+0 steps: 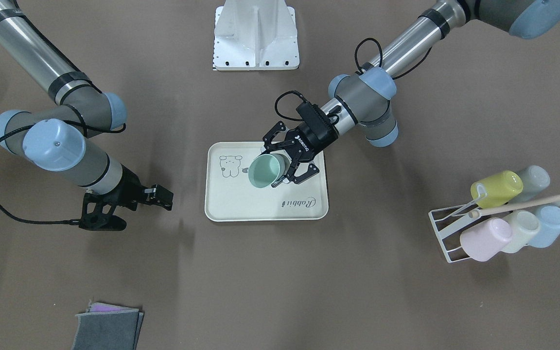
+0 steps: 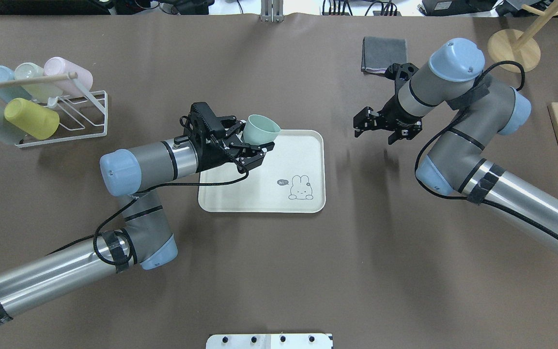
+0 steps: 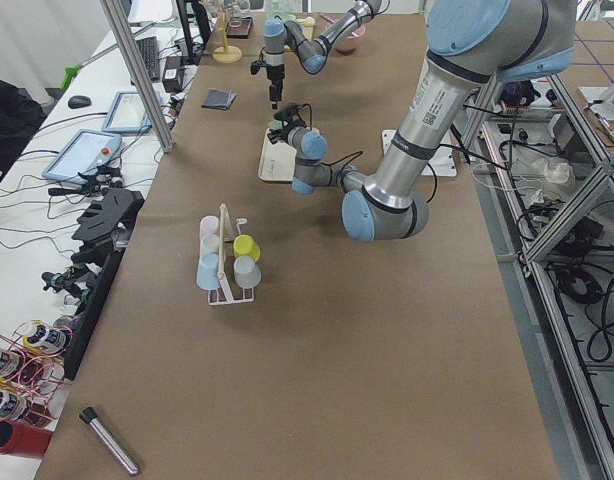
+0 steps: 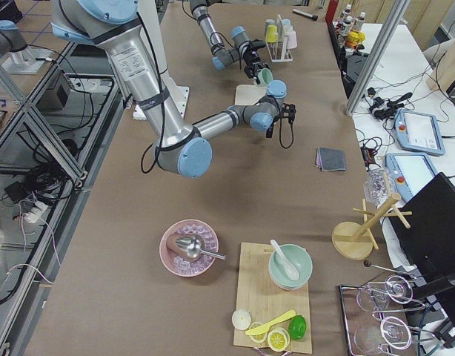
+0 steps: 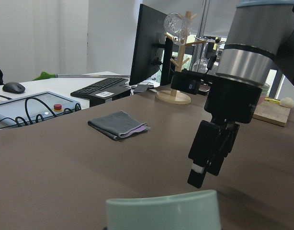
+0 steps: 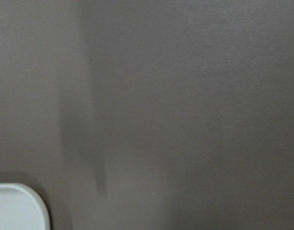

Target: Pick up and place green cup on tray

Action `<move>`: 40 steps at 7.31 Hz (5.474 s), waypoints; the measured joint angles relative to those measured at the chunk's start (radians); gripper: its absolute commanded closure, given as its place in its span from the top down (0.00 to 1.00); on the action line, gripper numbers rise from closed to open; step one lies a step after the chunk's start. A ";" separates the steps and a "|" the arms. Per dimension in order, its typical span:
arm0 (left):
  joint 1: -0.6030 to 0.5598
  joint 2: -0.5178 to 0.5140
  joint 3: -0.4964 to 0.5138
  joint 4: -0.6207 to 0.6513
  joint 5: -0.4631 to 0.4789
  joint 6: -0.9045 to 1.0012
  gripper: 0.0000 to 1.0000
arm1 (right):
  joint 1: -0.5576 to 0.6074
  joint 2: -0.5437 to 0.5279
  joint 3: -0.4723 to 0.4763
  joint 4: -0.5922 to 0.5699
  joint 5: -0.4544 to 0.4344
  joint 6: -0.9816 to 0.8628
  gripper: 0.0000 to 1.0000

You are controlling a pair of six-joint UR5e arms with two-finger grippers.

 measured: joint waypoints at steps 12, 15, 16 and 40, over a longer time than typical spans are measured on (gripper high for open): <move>0.054 -0.069 0.171 -0.076 0.023 0.055 0.49 | 0.397 -0.232 0.177 -0.471 -0.019 -0.713 1.00; 0.055 -0.072 0.166 -0.076 0.023 0.056 0.86 | 0.522 -0.412 0.376 -0.613 -0.007 -0.934 1.00; 0.054 -0.072 0.160 -0.075 0.023 0.062 0.98 | 0.580 -0.465 0.401 -0.633 -0.002 -1.026 1.00; -0.426 0.101 -0.633 1.390 -0.033 0.085 0.98 | 0.760 -0.556 0.356 -0.632 0.072 -1.260 1.00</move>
